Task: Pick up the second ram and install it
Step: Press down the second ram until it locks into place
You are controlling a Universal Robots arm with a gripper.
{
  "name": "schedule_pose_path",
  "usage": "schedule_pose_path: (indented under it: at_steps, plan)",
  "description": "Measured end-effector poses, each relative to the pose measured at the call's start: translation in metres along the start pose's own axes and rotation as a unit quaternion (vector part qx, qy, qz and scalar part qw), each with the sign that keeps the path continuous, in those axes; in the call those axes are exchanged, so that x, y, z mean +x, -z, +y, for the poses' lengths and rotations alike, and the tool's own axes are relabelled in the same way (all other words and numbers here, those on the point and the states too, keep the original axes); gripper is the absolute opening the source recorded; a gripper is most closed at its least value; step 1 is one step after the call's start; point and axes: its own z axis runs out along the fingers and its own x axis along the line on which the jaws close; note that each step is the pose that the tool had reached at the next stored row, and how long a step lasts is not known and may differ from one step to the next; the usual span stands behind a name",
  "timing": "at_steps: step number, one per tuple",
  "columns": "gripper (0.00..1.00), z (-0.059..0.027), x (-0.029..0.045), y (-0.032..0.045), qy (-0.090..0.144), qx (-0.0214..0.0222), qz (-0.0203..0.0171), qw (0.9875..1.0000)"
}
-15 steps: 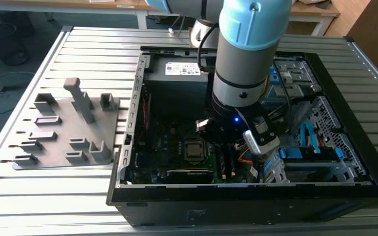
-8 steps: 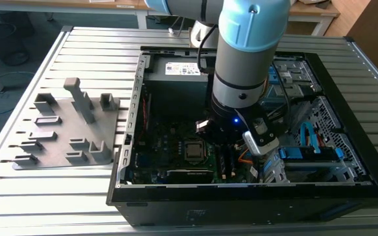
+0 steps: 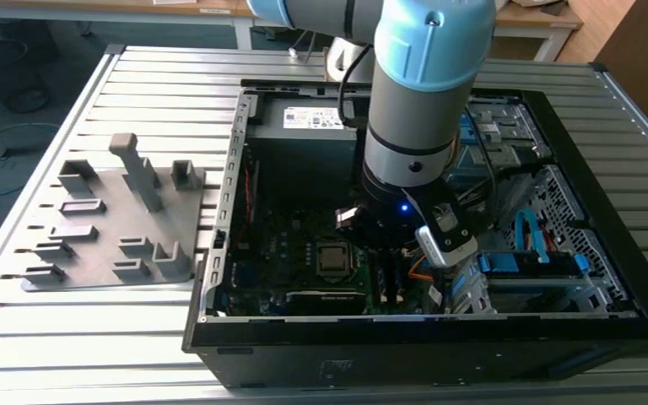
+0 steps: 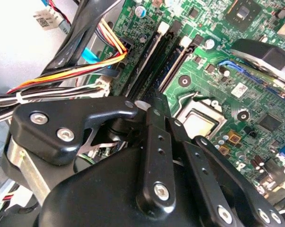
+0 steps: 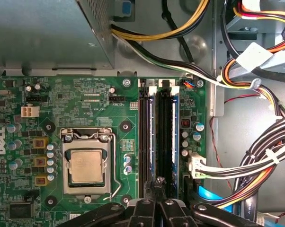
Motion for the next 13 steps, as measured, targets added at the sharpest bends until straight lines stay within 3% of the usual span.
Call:
schedule_pose_path:
  at_steps: [3, 8, 13]
  plan:
    - [0.10, 0.0000, -0.0004, 0.0060, 0.000, -0.0005, -0.0003, 1.0000]
    - [0.10, -0.0002, -0.0012, 0.0257, 0.000, 0.0006, -0.0001, 1.0000]
    - [0.10, 0.0188, -0.0007, 0.0266, 0.000, 0.0004, -0.0001, 1.0000]
